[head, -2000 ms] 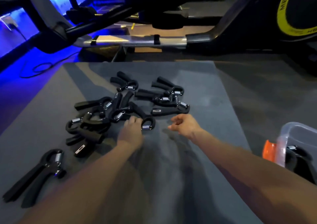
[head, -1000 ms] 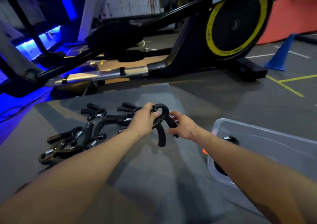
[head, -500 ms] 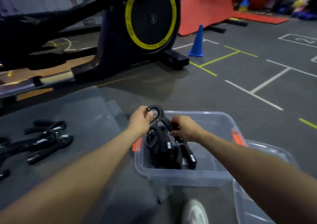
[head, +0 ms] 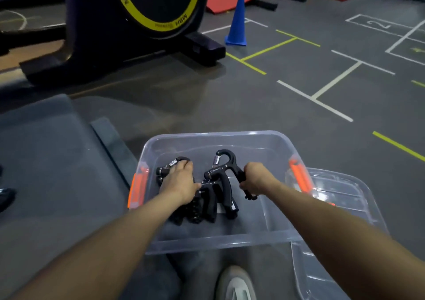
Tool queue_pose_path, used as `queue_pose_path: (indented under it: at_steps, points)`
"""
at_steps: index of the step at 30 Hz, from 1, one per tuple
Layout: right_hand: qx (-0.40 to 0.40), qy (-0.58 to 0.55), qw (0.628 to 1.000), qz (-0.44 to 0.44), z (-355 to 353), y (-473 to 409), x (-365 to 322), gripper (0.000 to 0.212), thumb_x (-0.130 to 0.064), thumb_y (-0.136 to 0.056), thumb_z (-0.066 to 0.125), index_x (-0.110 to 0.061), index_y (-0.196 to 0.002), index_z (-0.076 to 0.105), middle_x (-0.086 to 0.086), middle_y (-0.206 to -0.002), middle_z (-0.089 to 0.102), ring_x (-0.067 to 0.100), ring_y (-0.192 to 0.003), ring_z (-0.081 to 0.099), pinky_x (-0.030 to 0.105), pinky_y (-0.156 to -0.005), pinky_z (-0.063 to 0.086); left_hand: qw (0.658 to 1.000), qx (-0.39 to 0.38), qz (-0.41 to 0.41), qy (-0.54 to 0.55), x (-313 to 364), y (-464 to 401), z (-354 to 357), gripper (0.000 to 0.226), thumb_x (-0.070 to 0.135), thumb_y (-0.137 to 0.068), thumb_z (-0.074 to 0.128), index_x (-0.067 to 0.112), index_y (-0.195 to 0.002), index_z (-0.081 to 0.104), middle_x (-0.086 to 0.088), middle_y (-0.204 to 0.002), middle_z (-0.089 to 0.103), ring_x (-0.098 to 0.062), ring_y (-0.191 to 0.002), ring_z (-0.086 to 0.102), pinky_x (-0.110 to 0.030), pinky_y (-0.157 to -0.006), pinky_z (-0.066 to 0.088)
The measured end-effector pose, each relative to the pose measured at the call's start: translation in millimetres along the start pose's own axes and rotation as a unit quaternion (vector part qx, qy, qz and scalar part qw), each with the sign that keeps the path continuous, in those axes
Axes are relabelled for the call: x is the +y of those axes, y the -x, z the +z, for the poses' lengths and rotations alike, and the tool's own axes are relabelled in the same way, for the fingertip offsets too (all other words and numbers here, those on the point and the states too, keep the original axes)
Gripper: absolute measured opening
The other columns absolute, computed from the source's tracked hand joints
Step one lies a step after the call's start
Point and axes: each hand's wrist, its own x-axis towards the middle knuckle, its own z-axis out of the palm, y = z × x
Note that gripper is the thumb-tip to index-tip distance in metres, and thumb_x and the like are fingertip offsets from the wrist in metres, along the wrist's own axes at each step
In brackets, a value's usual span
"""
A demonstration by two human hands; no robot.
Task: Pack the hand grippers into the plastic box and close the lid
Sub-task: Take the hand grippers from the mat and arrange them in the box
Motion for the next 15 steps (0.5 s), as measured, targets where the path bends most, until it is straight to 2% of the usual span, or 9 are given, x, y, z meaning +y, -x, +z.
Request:
queue_pose_path:
  at_steps: [1,2,4,5,6,10,12,15]
  points:
    - [-0.007,-0.012,1.0,0.016,7.4,-6.8,0.7,0.013,-0.008,-0.087,0.06,-0.001,-0.077,0.058,0.004,-0.059,0.053,0.014,-0.049,0.053,0.015,-0.036,0.039,1.0,-0.011,-0.007,-0.004,-2.7,-1.7,4.3,0.073,0.034,-0.091,0.054,0.011,-0.149,0.016,-0.007,-0.159,0.011,-0.024,-0.147,0.012,-0.034,-0.121,0.014]
    - [-0.011,-0.018,0.999,0.026,14.1,-13.0,0.6,0.013,-0.008,-0.087,0.06,-0.002,-0.076,0.058,0.003,-0.057,0.051,0.013,-0.049,0.054,0.015,-0.037,0.042,1.0,-0.023,-0.014,-0.006,-5.1,-2.6,7.6,0.072,0.036,-0.093,0.051,0.011,-0.149,0.014,-0.006,-0.16,0.008,-0.024,-0.148,0.009,-0.033,-0.121,0.011]
    - [-0.008,-0.025,0.999,0.027,25.2,-21.7,-1.4,0.008,-0.008,-0.085,0.061,-0.001,-0.087,0.064,0.006,-0.069,0.057,0.024,-0.073,0.068,0.026,-0.062,0.057,0.999,-0.045,-0.016,-0.005,-9.4,-5.0,11.6,0.073,0.039,-0.094,0.047,0.01,-0.15,0.01,-0.007,-0.16,0.002,-0.023,-0.148,0.005,-0.032,-0.121,0.007]
    - [-0.009,-0.022,0.999,0.026,30.4,-24.3,-3.7,0.006,-0.009,-0.085,0.061,-0.003,-0.086,0.063,0.009,-0.076,0.057,0.029,-0.088,0.069,0.032,-0.074,0.057,0.998,-0.054,-0.014,-0.006,-11.5,-6.0,12.2,0.074,0.041,-0.094,0.046,0.01,-0.15,0.009,-0.007,-0.16,0.0,-0.022,-0.148,0.003,-0.032,-0.122,0.006]
    - [-0.008,-0.017,1.0,0.023,34.6,-25.2,-6.0,0.006,-0.009,-0.085,0.06,-0.005,-0.081,0.06,0.009,-0.079,0.056,0.03,-0.096,0.068,0.033,-0.079,0.054,0.998,-0.061,-0.011,-0.008,-13.6,-6.6,12.5,0.074,0.041,-0.094,0.045,0.01,-0.15,0.008,-0.006,-0.16,-0.002,-0.022,-0.149,0.002,-0.034,-0.122,0.006]
    - [-0.017,0.003,0.999,0.037,39.9,-27.2,-14.1,0.018,-0.011,-0.087,0.055,-0.009,-0.069,0.053,0.009,-0.084,0.059,0.029,-0.103,0.066,0.03,-0.081,0.052,0.997,-0.075,0.0,-0.006,-18.9,-6.8,12.9,0.075,0.041,-0.094,0.046,0.011,-0.15,0.006,-0.005,-0.16,-0.005,-0.022,-0.149,-0.001,-0.039,-0.122,0.007]
    - [-0.021,0.008,0.999,0.043,41.3,-30.4,-15.8,0.013,-0.01,-0.087,0.057,-0.005,-0.074,0.06,0.013,-0.095,0.07,0.028,-0.103,0.067,0.03,-0.08,0.053,0.997,-0.073,0.005,-0.011,-19.7,-6.7,14.1,0.075,0.042,-0.094,0.045,0.011,-0.151,0.006,-0.005,-0.16,-0.005,-0.022,-0.149,-0.002,-0.039,-0.122,0.007]
    - [-0.033,0.016,0.999,0.034,50.4,-33.9,-21.4,0.015,-0.009,-0.087,0.056,-0.006,-0.073,0.06,0.013,-0.107,0.072,0.027,-0.103,0.067,0.03,-0.081,0.053,0.997,-0.073,0.005,-0.007,-20.3,-7.8,14.7,0.075,0.042,-0.094,0.044,0.012,-0.151,0.006,-0.005,-0.16,-0.005,-0.021,-0.149,-0.002,-0.039,-0.122,0.007]
